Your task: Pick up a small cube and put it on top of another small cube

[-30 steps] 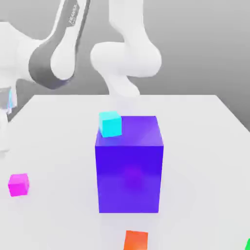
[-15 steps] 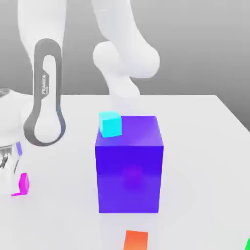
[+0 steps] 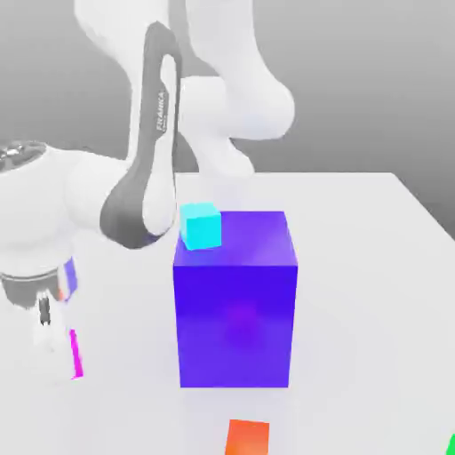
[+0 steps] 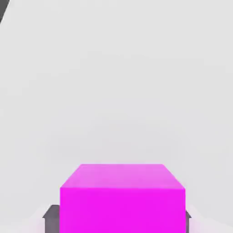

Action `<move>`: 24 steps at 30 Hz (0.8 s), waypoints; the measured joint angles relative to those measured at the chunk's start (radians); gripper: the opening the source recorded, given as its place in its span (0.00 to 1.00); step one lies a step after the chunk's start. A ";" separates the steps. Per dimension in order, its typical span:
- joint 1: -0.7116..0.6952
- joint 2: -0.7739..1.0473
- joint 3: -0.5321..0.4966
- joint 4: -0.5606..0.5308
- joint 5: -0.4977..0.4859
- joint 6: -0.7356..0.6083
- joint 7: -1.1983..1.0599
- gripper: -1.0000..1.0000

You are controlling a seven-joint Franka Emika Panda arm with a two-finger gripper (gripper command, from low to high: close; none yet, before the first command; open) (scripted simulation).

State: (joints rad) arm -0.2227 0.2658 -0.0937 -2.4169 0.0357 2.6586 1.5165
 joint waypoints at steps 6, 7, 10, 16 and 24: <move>0.200 0.039 0.101 0.105 -0.052 -0.067 0.167 0.00; 0.230 0.044 0.117 0.120 -0.060 -0.076 0.193 0.00; 0.321 0.054 0.164 0.160 -0.082 -0.102 0.271 0.00; 0.511 0.154 0.241 0.272 -0.141 -0.104 0.432 0.00; 0.598 0.236 0.252 0.352 -0.173 -0.101 0.494 1.00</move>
State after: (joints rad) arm 0.3752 0.5021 0.1579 -2.0648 -0.1372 2.5578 2.0104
